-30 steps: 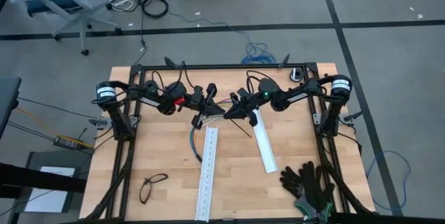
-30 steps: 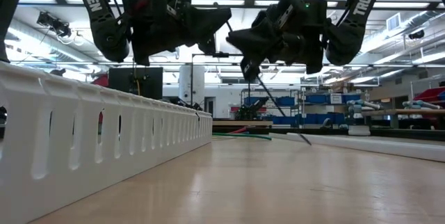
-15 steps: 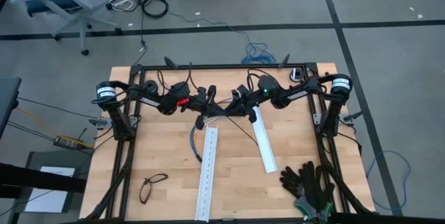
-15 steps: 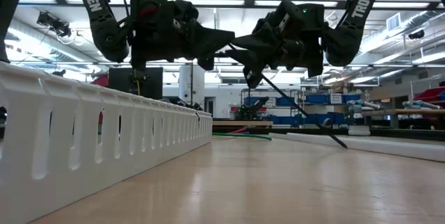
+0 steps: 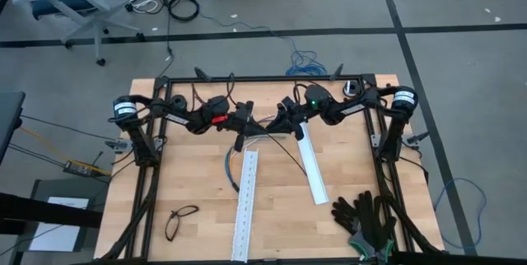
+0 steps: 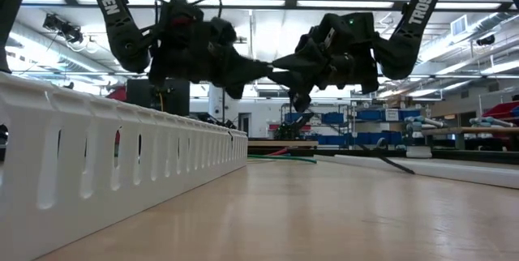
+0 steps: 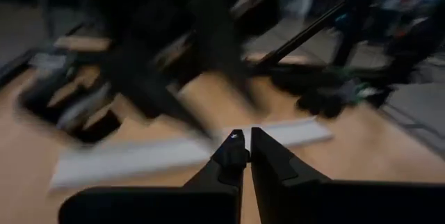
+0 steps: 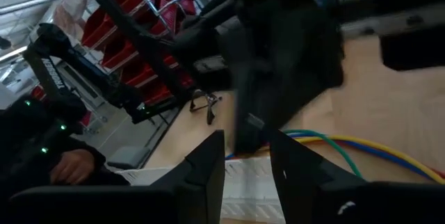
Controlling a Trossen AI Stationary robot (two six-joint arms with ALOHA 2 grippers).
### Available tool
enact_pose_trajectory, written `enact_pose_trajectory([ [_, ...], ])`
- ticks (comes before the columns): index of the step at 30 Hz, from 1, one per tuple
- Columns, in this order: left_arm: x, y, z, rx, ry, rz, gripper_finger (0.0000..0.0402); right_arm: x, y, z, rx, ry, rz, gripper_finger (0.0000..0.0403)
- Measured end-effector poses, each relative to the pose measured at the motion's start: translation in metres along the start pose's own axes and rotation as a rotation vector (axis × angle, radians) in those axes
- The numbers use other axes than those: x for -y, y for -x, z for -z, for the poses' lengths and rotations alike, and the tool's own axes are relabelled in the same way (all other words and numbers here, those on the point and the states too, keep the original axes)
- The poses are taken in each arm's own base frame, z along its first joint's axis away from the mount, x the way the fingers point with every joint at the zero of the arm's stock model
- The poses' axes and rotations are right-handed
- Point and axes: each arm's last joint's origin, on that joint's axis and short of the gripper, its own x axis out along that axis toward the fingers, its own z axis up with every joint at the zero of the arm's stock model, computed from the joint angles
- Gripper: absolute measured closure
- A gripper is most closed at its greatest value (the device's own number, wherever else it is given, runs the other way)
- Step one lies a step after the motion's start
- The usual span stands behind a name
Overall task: Ziptie cables
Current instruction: Wrap the black zip tie around the object
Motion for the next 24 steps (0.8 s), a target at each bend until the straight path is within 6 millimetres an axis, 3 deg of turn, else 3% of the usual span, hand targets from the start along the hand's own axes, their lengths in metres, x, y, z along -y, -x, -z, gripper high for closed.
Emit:
enact_pose_trajectory([
  [14, -0.008, 0.006, 0.02, -0.211, 0.127, -0.264, 0.0401, 0.008, 0.006, 0.0, -0.011, -0.031, 0.051, 0.0307],
  [20, -0.008, 0.008, 0.02, -0.232, 0.134, -0.283, 0.0401, 0.005, 0.006, 0.001, -0.026, 0.058, 0.236, 0.0327],
  [24, -0.008, 0.008, 0.02, -0.232, 0.134, -0.283, 0.0401, -0.012, 0.002, -0.001, -0.073, 0.175, 0.396, 0.0341],
])
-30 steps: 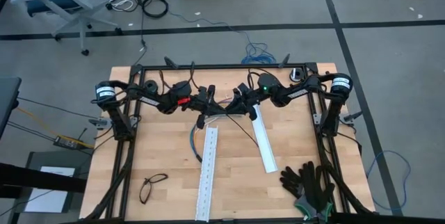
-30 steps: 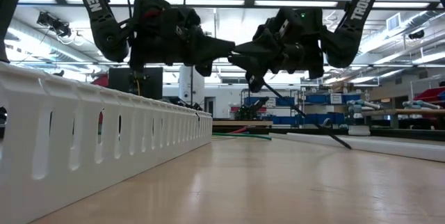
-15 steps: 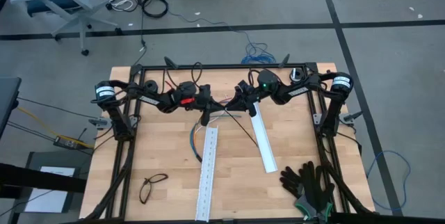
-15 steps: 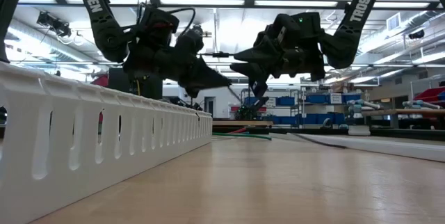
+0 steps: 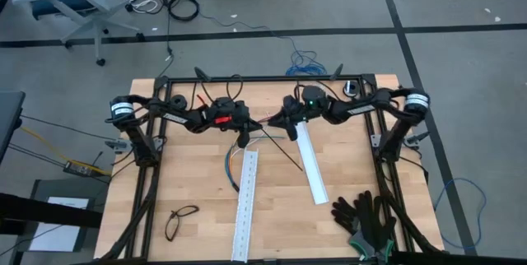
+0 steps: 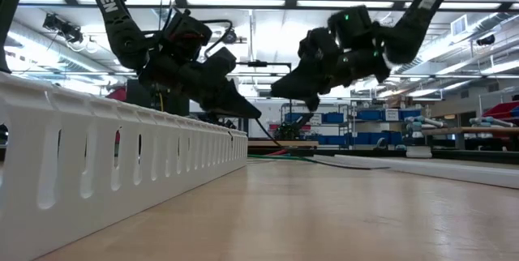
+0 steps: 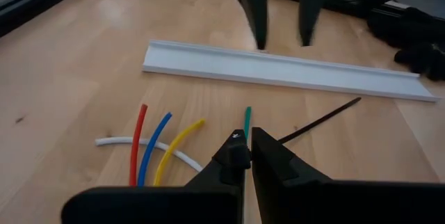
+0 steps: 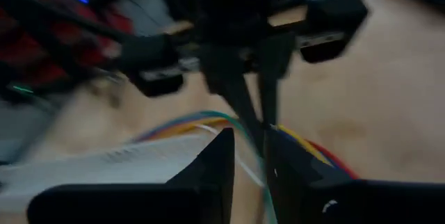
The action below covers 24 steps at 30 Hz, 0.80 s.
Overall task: Ziptie cables
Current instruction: Wrap the black zip tie around the object
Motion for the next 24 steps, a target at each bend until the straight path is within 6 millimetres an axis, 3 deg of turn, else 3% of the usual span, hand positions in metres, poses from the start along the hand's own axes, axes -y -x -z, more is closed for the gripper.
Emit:
enact_pose_trajectory([
  [6, 0.0, 0.0, -0.002, 0.026, 0.027, -0.004, 0.0401, -0.05, -0.001, 0.007, -0.12, 0.224, 0.336, 0.0351],
  [11, 0.005, -0.001, -0.004, 0.055, 0.082, -0.055, 0.0401, -0.079, -0.011, 0.02, -0.124, 0.294, 0.448, 0.0351],
  [17, 0.012, -0.003, -0.005, 0.068, 0.146, -0.1, 0.0401, -0.087, -0.025, 0.03, -0.052, 0.282, 0.427, 0.0349],
  [24, 0.019, -0.005, -0.004, 0.079, 0.223, -0.124, 0.0401, -0.071, -0.033, 0.041, -0.073, 0.287, 0.467, 0.0314],
])
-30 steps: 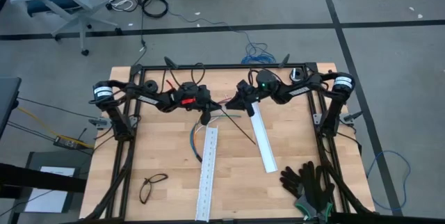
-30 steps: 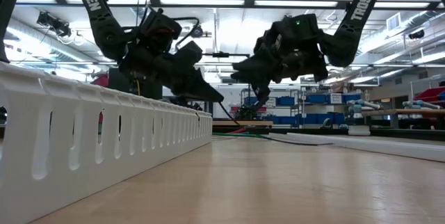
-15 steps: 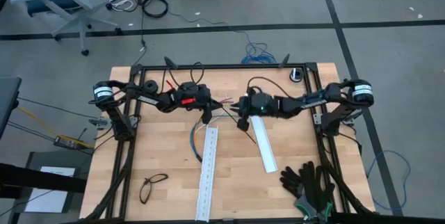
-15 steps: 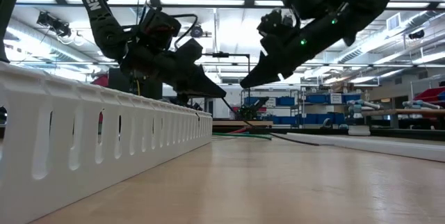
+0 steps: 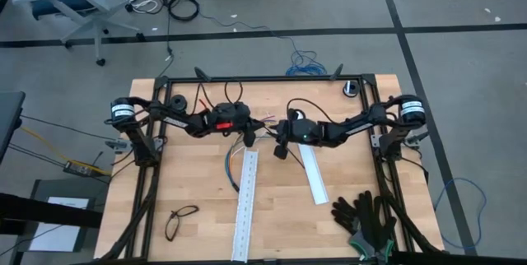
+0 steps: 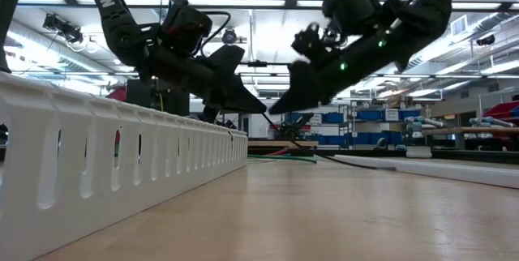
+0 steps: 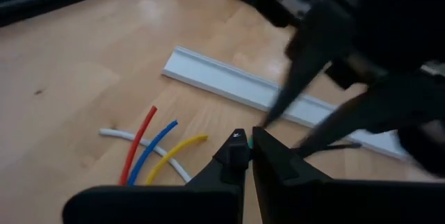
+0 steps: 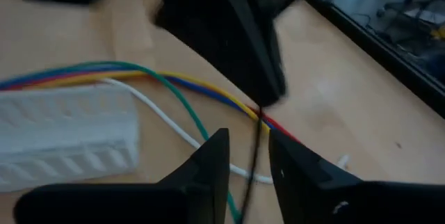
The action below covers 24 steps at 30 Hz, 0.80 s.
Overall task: Ziptie cables
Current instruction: Wrap the black zip tie around the object
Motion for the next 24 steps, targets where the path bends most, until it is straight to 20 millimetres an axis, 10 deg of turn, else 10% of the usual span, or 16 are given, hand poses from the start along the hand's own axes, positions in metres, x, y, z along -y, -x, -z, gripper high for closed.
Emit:
enact_pose_trajectory([
  [12, 0.002, -0.003, -0.005, -0.009, 0.068, -0.013, 0.0401, -0.001, -0.017, -0.013, -0.05, 0.049, 0.078, 0.0281],
  [24, 0.008, -0.012, -0.02, -0.072, 0.047, -0.043, 0.0401, -0.002, -0.019, -0.013, -0.161, 0.031, 0.093, 0.0338],
])
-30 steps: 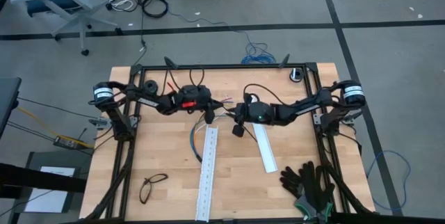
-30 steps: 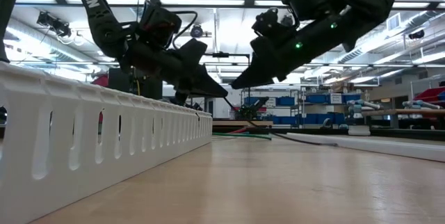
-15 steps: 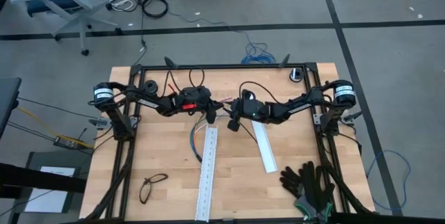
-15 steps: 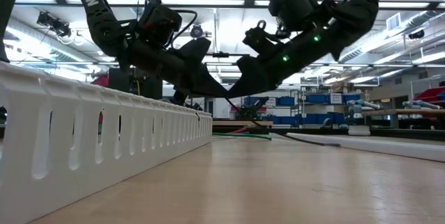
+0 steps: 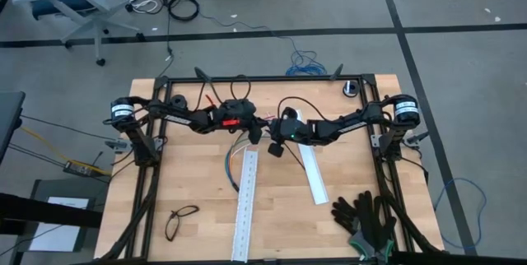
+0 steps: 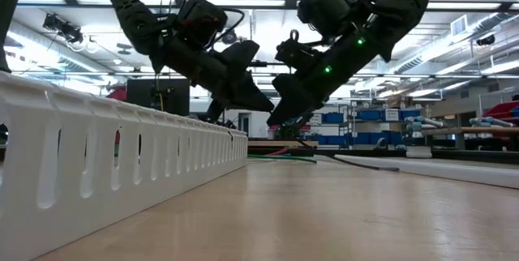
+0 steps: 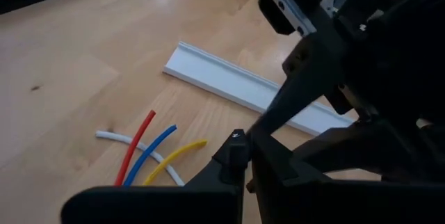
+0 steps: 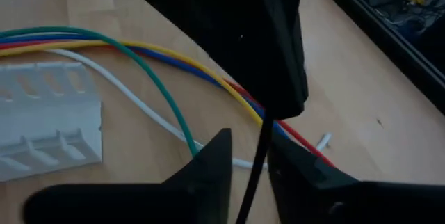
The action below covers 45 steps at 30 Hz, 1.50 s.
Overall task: Ziptie cables
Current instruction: Wrap the black zip tie around the object
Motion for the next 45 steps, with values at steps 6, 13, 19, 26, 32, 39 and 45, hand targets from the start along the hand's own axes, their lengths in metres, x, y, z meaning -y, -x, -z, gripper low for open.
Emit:
enact_pose_trajectory([
  [6, 0.001, 0.0, 0.0, 0.0, 0.011, 0.003, 0.0402, 0.001, 0.0, 0.0, 0.003, 0.008, 0.029, 0.0397],
  [13, 0.005, 0.0, -0.003, 0.007, 0.025, 0.094, 0.0398, 0.001, 0.0, 0.0, 0.008, -0.031, 0.045, 0.0402],
  [19, 0.008, 0.001, -0.003, -0.009, -0.097, 0.191, 0.036, -0.003, 0.002, 0.003, 0.037, -0.075, 0.033, 0.0403],
  [26, 0.009, 0.001, -0.003, 0.001, -0.241, 0.226, 0.0282, -0.009, 0.006, 0.005, 0.074, -0.101, 0.007, 0.0402],
  [32, 0.005, 0.001, -0.006, 0.021, -0.366, 0.272, 0.0249, -0.015, 0.009, 0.006, 0.074, -0.102, -0.009, 0.0402],
  [39, -0.018, 0.005, -0.015, 0.027, -0.333, 0.338, 0.0249, -0.013, 0.02, -0.005, 0.106, -0.085, -0.022, 0.0402],
  [45, -0.045, 0.017, -0.012, 0.038, -0.209, 0.49, 0.0249, 0.002, 0.034, -0.012, 0.047, -0.044, -0.067, 0.0402],
])
